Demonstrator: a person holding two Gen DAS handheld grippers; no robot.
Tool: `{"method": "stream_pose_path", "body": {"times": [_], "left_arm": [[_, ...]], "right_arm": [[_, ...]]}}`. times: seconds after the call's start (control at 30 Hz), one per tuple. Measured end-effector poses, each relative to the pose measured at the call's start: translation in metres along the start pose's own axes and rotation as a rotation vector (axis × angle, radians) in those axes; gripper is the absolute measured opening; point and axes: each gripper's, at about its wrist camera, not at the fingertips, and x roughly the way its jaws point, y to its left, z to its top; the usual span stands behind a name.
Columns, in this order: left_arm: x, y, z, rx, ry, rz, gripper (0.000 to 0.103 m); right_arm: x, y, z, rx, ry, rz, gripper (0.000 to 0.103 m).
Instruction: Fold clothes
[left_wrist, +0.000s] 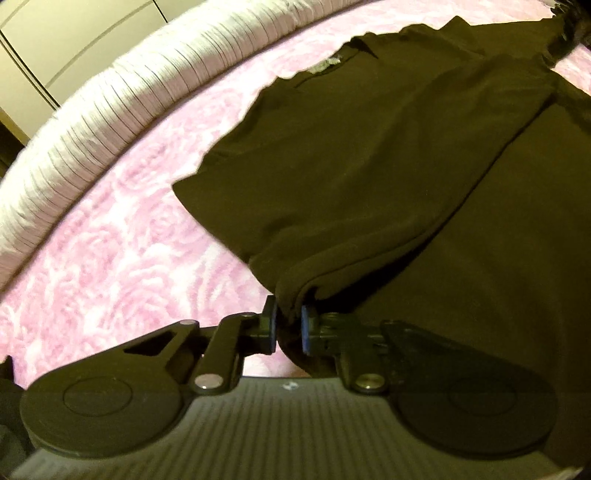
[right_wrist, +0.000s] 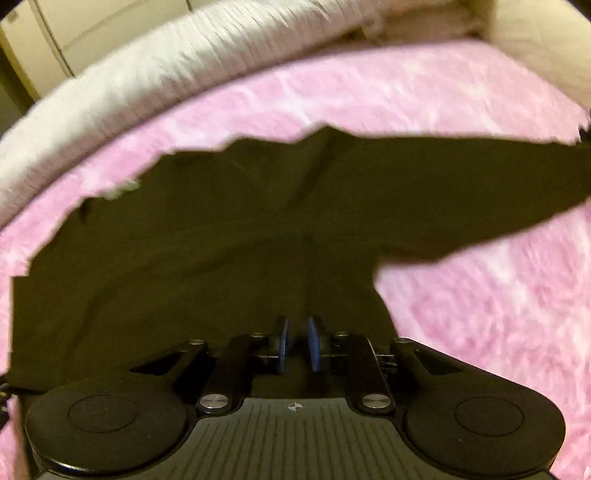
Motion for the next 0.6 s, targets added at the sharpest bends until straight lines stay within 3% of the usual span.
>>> {"method": "stream_pose_path", "body": {"times": [0.07,0.17,0.33,0.4,0.5,0.6], "left_arm": [[-0.006,-0.003,-0.004,-0.016,-0.006,0.020,0.007],[-0.009,-0.005,-0.013,-0.101,-0.001,0.036,0.004],[-0.011,0.018,-0.028,-0.465,0.013,0.045,0.004],[-0.010,0.020,-0.029,-0.539,0.017,0.045,0.004],[-0.013,0.012,-0.028,-0.526,0.001,0.057,0.004],[-0.013,0.005,-0.031,-0.513,-0.008,0.062,0.004]], "right_arm": [[-0.010,0.022,0.004,-0.055,-0.038,0.012,0.016],[-0.011,0.060,0.011,-0.120,-0.052,0.124,0.017],[0.025,0.140,0.021,-0.297,0.044,0.380,0.019],[0.040,0.178,0.023,-0.399,0.065,0.452,0.020],[0.059,0.233,0.029,-0.549,0.092,0.537,0.024],[0.073,0.290,0.029,-0.722,0.097,0.583,0.036]]}}
